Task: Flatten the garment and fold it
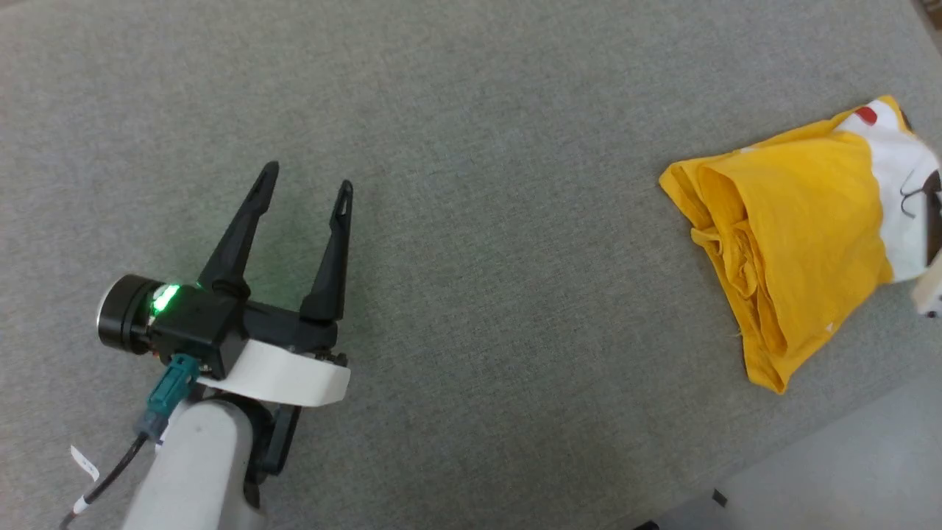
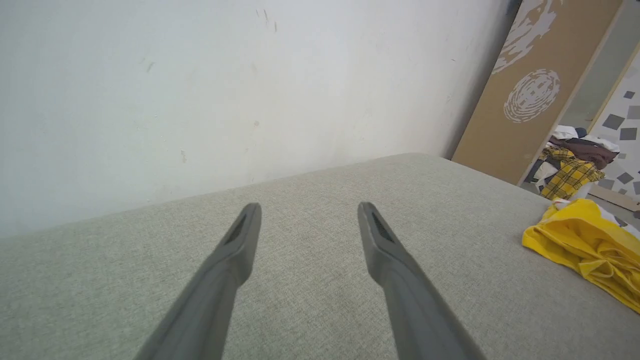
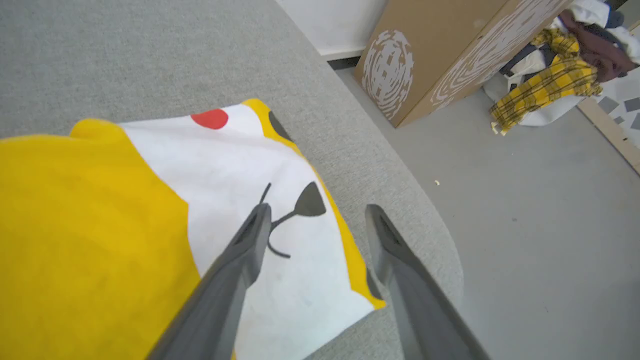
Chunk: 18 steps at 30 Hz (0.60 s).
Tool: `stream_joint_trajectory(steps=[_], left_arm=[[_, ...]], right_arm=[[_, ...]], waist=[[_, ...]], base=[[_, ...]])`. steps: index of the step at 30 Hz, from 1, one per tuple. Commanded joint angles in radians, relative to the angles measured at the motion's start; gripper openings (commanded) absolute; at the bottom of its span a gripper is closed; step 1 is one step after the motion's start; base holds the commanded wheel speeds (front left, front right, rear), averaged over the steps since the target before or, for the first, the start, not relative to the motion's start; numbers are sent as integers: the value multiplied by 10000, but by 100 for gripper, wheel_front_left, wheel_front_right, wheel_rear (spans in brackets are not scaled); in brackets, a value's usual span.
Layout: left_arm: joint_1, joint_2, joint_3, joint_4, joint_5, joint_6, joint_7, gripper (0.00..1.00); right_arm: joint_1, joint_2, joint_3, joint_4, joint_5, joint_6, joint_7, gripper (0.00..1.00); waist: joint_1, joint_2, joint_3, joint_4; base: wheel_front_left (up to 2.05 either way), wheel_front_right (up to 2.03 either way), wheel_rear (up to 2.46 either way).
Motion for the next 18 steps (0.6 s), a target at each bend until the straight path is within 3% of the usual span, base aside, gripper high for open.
stream_joint_trajectory(steps=[1, 5, 9, 18], left_arm=[[-21, -87, 35, 109, -97, 92, -156, 100], [302, -332, 64, 459, -297, 242, -402, 100], [635, -628, 166, 822, -461, 474, -625, 100], [1286, -1116, 497, 1348, -667, 842, -818, 100]], right_arm=[[90, -200, -213, 34, -445, -21, -581, 100], [752, -233, -393, -144, -1297, -21, -1419, 100], [1768, 153, -439, -852, -1642, -21, -1708, 100], [3680, 1439, 317, -3398, -1437, -21, -1179, 100]], waist=[[-1, 0, -439, 222], [-1, 0, -1156, 485], [-1, 0, -1893, 929], [-1, 0, -3141, 2114]], base=[[0, 0, 0], [0, 0, 0], [0, 0, 0], [0, 0, 0]])
